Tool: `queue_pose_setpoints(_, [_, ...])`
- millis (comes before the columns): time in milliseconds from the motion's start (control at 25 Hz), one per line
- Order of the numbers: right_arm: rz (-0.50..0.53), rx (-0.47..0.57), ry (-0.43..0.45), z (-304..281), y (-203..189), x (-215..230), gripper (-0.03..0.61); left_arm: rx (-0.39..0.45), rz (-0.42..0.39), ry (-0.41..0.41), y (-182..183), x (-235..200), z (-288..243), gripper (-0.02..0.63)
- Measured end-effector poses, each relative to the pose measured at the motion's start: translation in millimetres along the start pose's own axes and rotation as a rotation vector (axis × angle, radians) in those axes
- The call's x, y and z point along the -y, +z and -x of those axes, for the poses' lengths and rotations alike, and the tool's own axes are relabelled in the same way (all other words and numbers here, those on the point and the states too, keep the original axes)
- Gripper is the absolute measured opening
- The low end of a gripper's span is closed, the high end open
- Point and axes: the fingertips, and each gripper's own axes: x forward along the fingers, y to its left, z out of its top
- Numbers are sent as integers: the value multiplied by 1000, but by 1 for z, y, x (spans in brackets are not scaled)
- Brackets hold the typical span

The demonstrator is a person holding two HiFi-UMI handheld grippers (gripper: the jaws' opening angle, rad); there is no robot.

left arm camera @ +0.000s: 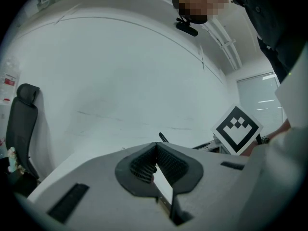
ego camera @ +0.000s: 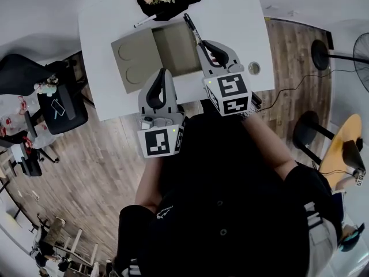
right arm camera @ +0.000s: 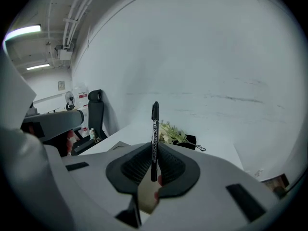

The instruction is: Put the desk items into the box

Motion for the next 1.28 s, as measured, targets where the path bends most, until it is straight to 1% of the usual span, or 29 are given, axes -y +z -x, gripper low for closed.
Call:
queue_pose_setpoints(240, [-8, -62, 55, -42, -15, -3, 38, -13, 1, 51, -4, -14, -5, 8])
queue_pose_setpoints(520, [-8, -138, 126, -76, -34, -14, 38, -20, 7, 116, -5, -28, -12, 8])
queue_pose_setpoints(880, [6, -288, 186, -117, -90, -28, 38, -35, 22, 174, -15, -38, -22, 8])
queue_pose_setpoints(1280, [2, -435, 217, -137, -143, -38, 38, -71, 47, 235, -33, -50, -21, 8])
